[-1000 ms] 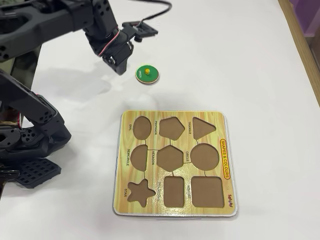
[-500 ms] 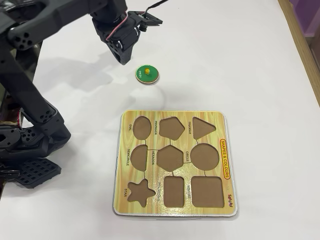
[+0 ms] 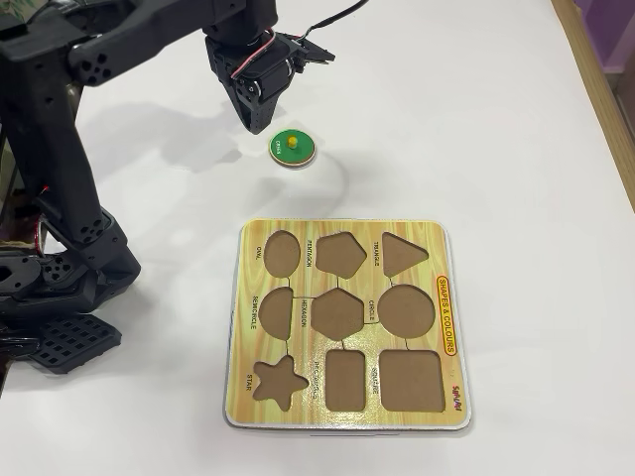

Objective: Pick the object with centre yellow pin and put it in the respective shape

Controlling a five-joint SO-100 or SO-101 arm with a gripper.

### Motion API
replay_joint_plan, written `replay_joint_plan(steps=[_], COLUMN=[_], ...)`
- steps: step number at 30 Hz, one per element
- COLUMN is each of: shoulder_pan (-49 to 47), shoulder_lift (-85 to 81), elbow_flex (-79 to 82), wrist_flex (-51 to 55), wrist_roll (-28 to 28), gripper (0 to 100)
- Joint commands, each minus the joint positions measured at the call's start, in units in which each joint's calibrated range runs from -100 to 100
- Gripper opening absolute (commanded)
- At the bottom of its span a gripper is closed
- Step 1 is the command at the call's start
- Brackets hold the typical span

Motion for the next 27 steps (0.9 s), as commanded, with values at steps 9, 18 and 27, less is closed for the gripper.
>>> replay_joint_plan(steps=[9, 18, 27], shoulder_pan=[0.83, 0.73, 0.92], shoulder_lift=[-0.18, 5.6, 6.01], elbow_flex=[-1.8, -1.98, -1.8], wrist_flex=[-8.0, -8.08, -13.27], wrist_roll=[0.47, 0.37, 0.47], gripper=[16, 16, 16])
